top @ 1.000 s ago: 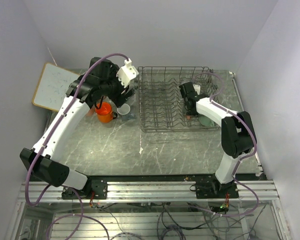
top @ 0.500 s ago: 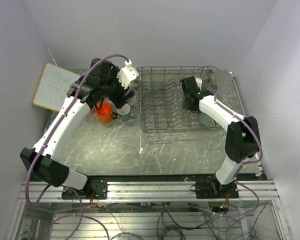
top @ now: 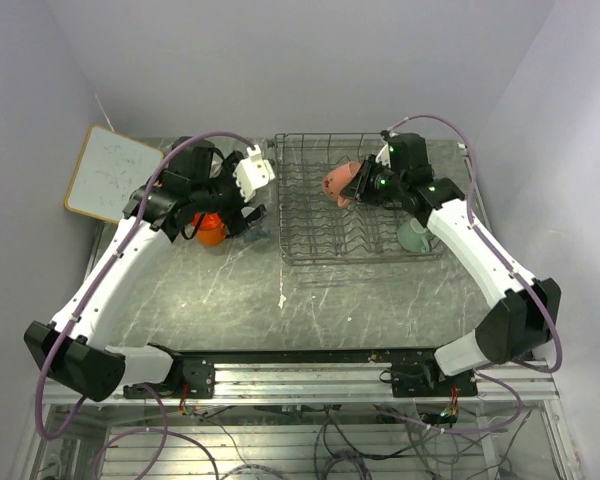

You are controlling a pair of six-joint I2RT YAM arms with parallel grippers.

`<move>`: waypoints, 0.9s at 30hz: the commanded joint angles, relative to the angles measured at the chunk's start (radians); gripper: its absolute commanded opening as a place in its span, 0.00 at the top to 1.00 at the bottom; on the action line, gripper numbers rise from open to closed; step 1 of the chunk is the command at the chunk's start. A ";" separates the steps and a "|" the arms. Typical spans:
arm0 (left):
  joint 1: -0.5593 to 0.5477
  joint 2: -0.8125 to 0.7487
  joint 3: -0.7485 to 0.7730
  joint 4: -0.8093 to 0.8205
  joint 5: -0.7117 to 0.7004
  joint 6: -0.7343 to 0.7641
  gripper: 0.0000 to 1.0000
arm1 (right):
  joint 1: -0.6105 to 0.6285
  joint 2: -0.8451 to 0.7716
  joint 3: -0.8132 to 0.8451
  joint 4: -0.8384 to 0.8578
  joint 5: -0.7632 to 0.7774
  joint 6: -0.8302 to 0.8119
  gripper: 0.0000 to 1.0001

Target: Unload the cups from the dish rack

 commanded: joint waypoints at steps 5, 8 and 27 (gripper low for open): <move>-0.001 -0.096 -0.049 0.097 0.167 0.074 0.01 | 0.006 -0.137 -0.177 0.420 -0.617 0.317 1.00; -0.001 -0.140 -0.058 0.113 0.210 0.098 0.01 | 0.017 -0.155 -0.238 0.629 -0.715 0.489 1.00; -0.003 -0.306 -0.122 0.347 0.247 0.283 0.10 | 0.218 -0.135 -0.319 1.209 -0.752 0.923 1.00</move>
